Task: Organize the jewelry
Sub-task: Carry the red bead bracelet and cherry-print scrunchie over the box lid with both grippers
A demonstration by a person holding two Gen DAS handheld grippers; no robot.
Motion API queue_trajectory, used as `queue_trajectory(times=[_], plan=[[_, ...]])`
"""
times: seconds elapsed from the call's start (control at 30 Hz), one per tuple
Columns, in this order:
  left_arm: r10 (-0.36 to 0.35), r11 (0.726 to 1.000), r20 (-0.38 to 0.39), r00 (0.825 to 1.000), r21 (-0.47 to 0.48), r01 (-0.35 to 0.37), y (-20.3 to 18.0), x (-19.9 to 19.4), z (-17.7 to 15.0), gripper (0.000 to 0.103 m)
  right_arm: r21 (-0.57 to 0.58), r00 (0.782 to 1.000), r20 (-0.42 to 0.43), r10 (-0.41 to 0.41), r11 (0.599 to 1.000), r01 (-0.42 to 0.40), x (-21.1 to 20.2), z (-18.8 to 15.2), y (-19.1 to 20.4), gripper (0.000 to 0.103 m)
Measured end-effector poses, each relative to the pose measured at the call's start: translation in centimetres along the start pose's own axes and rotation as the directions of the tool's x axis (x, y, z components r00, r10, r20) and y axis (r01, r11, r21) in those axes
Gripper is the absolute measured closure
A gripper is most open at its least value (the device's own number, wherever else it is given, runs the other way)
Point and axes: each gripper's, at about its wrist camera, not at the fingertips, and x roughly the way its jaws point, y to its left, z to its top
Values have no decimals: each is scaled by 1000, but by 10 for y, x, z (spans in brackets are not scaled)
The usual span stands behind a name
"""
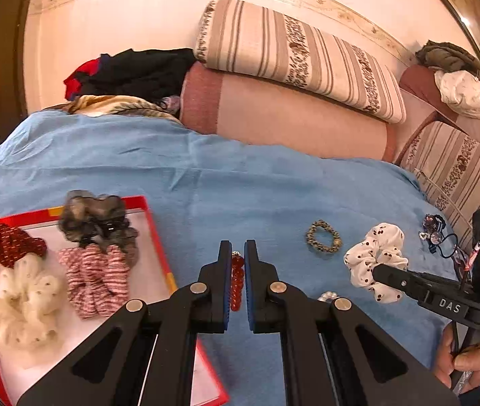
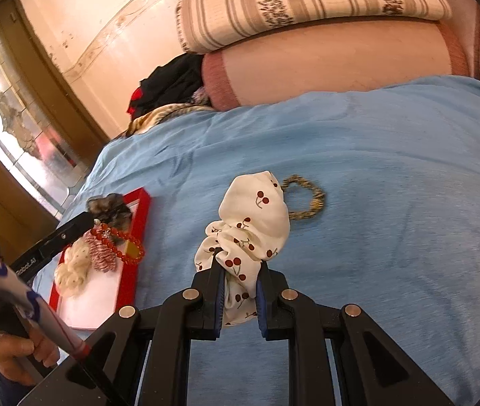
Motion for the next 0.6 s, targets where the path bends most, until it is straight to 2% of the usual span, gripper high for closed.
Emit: queue_trajectory(times=[0.23, 0.6], plan=[[35, 999, 29, 999, -34, -34, 28, -21, -2, 96, -59, 998, -16, 61, 996, -62, 5, -9, 42, 86], [74, 994, 47, 996, -84, -70, 67, -42, -6, 96, -152, 985, -92, 149, 975, -162, 31, -28, 119, 86]])
